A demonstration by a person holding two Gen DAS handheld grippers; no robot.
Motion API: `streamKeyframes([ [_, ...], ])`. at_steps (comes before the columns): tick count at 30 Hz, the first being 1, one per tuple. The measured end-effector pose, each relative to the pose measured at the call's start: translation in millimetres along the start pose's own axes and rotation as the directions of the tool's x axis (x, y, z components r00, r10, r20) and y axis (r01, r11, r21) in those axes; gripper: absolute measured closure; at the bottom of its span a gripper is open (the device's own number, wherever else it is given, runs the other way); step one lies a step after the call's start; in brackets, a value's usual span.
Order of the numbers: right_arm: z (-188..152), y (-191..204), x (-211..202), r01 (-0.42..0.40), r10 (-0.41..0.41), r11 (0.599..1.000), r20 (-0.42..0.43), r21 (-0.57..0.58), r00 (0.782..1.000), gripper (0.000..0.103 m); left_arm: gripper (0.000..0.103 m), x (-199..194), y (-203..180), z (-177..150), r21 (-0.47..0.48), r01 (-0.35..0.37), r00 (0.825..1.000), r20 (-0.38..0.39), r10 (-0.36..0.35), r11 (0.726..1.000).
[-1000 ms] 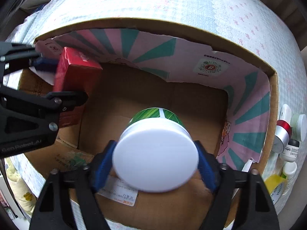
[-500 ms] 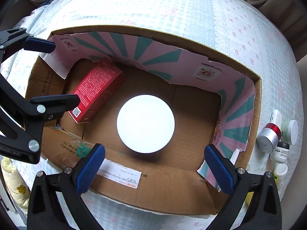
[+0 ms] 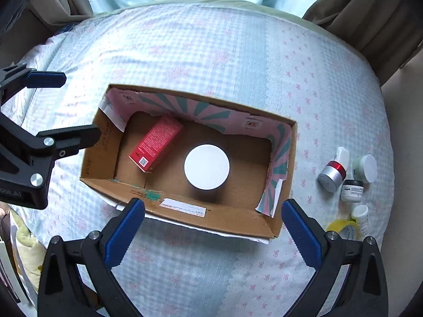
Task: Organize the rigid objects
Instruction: 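Lift both tools out of the box and move toward the remaining items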
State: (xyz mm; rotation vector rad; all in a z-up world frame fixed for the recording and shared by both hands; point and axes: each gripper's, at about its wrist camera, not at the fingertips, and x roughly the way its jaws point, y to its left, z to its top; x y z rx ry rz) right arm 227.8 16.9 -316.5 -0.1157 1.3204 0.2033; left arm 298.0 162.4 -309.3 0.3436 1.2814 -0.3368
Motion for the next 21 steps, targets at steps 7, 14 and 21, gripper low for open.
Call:
streamKeyframes([
  [7, -15.7, -4.3, -81.4, 0.023, -0.033, 0.993, 0.085, 0.118, 0.996, 0.000, 0.000, -94.3, -25.6, -3.6, 0.015, -0.074, 0.981, 0.183, 0.070, 0.997],
  [14, -60.6, -58.0, -120.2, 0.065, -0.109, 0.953, 0.134, 0.297, 0.985, 0.000, 0.000, -118.7, -78.5, 10.6, 0.062, -0.007, 0.977, 0.213, -0.006, 0.998],
  [21, -103.7, -135.6, -127.3, 0.060, -0.128, 0.909, 0.140, 0.412, 0.982, 0.000, 0.000, -107.5, -146.0, 44.4, 0.091, 0.036, 0.983, 0.177, -0.052, 0.995],
])
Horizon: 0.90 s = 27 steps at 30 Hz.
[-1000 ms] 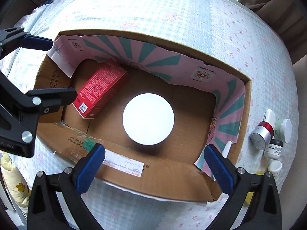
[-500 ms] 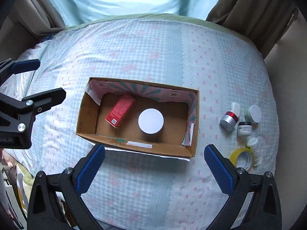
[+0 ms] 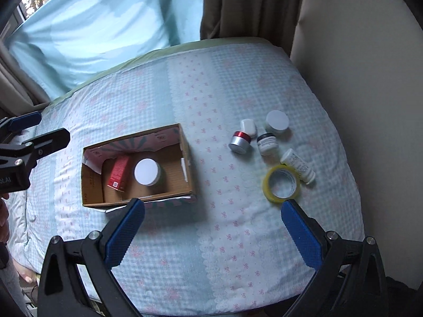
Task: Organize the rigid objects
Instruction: 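Lift both tools out of the box and move toward the remaining items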
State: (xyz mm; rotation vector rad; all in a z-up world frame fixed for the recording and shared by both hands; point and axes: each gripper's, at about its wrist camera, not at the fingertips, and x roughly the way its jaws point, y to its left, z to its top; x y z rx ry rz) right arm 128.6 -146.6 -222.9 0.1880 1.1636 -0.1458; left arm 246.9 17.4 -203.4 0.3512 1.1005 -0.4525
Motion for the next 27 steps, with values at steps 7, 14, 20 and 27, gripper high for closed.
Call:
streamKeyframes([
  [7, 18.6, -99.4, 28.5, -0.023, 0.023, 1.000, 0.016, 0.004, 1.000, 0.000, 0.000, 54.3, -65.1, 41.2, -0.007, 0.016, 0.997, -0.079, -0.017, 1.000],
  [14, 33.3, -178.5, 89.4, -0.024, 0.020, 0.992, -0.027, -0.127, 0.999, 0.000, 0.000, 141.9, -128.7, 68.5, -0.001, 0.058, 0.978, -0.203, -0.057, 0.998],
  [20, 38.8, -221.9, 143.5, 0.017, -0.037, 0.971, -0.079, -0.238, 0.996, 0.000, 0.000, 226.4, -163.9, 72.5, 0.033, 0.082, 0.950, -0.304, -0.068, 0.996],
  [27, 23.2, -235.7, 211.6, 0.014, -0.094, 0.898, -0.160, -0.440, 0.983, 0.003, 0.000, 306.4, -176.1, 72.9, 0.052, 0.068, 0.921, -0.387, -0.042, 0.996],
])
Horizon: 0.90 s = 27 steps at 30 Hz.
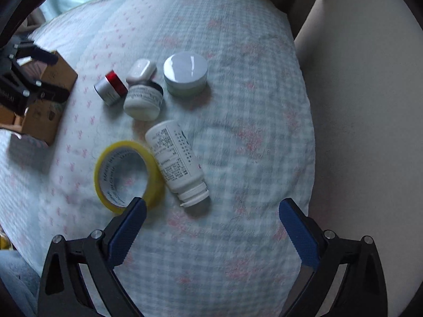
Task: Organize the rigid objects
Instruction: 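Lift both tools out of the box and move toward the remaining items, then grasp the silver red-lidded jar with the left tool while the right tool grasps the white pill bottle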
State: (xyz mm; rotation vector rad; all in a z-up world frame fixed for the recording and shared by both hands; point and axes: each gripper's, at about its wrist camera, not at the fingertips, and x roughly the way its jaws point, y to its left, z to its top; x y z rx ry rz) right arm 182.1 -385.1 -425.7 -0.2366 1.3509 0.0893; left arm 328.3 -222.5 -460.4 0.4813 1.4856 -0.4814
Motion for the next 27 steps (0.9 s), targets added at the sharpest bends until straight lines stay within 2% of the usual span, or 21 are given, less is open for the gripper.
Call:
streamKeyframes([
  [4, 3.4, 6.3, 33.2, -0.025, 0.023, 0.998, -0.037, -0.063, 0.999, 0.003, 0.000, 35.1, 6.6, 11.4, -0.037, 0.008, 0.999, -0.044, -0.009, 0.999],
  [8, 10.2, 12.2, 55.4, -0.019, 0.012, 0.993, -0.057, -0.120, 0.998, 0.004, 0.004, 55.2, 5.7, 18.0, -0.021, 0.002, 0.998, -0.060, -0.003, 1.000],
  [12, 17.3, 17.1, 68.8, -0.031, 0.018, 0.985, -0.079, -0.167, 0.997, 0.011, 0.006, 69.1, 5.9, 22.1, -0.022, 0.004, 0.997, -0.073, -0.006, 1.000],
  [17, 27.9, 23.2, 76.9, -0.060, 0.038, 0.970, -0.100, -0.234, 0.994, 0.011, 0.013, 81.1, 5.6, 26.0, -0.042, 0.029, 0.997, -0.076, -0.032, 0.999],
  [22, 46.6, 24.2, 82.5, -0.108, 0.073, 0.952, -0.131, -0.286, 0.989, 0.011, 0.025, 93.7, -2.2, 32.9, -0.026, 0.024, 0.995, -0.097, -0.026, 0.999],
  [25, 64.0, 22.9, 87.3, -0.154, 0.112, 0.952, -0.165, -0.266, 0.980, 0.012, 0.026, 99.1, -5.6, 38.6, -0.031, 0.024, 0.994, -0.102, -0.027, 0.999],
  [27, 75.3, 20.0, 92.2, -0.198, 0.155, 0.956, -0.202, -0.217, 0.967, 0.019, 0.026, 101.6, -6.1, 40.5, -0.039, 0.026, 0.994, -0.106, -0.030, 0.999],
])
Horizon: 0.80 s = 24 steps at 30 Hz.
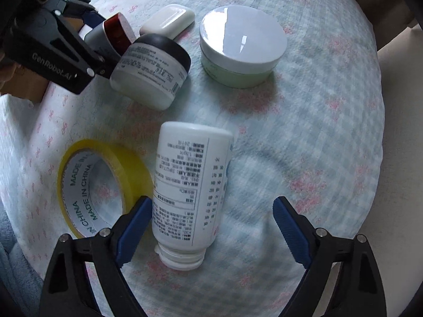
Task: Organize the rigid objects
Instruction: 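Grasp the silver red-lidded jar with the left tool while the right tool grasps the white pill bottle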
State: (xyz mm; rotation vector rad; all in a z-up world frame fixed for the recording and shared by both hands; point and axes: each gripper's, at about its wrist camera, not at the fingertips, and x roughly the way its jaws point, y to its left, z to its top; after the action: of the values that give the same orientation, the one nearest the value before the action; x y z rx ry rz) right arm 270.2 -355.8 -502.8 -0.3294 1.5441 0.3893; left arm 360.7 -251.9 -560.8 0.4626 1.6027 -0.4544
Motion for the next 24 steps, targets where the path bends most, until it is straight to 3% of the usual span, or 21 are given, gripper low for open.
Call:
streamKeyframes([
  [3, 13.6, -8.7, 4.5, -0.055, 0.057, 0.996, -0.031, 0.068, 0.998, 0.023, 0.031, 1.2, 1.0, 3.4, -0.010, 0.000, 1.000, 0.002, 0.000, 1.000],
  [9, 29.0, -11.7, 9.2, -0.143, 0.150, 0.975, -0.028, 0.173, 0.988, 0.054, 0.053, -4.4, 15.9, 8.1, -0.004, 0.010, 1.000, 0.019, -0.009, 1.000],
  [15, 40.1, 1.9, 9.3, -0.109, 0.114, 0.979, -0.016, 0.170, 0.993, 0.055, 0.052, -8.5, 12.6, 11.2, 0.021, -0.027, 0.999, 0.021, 0.026, 0.999],
  [24, 6.6, -5.8, 1.5, -0.085, 0.082, 0.974, 0.025, 0.210, 0.996, 0.055, 0.053, -39.0, 6.5, -7.7, -0.001, -0.013, 0.998, 0.055, 0.013, 1.000],
])
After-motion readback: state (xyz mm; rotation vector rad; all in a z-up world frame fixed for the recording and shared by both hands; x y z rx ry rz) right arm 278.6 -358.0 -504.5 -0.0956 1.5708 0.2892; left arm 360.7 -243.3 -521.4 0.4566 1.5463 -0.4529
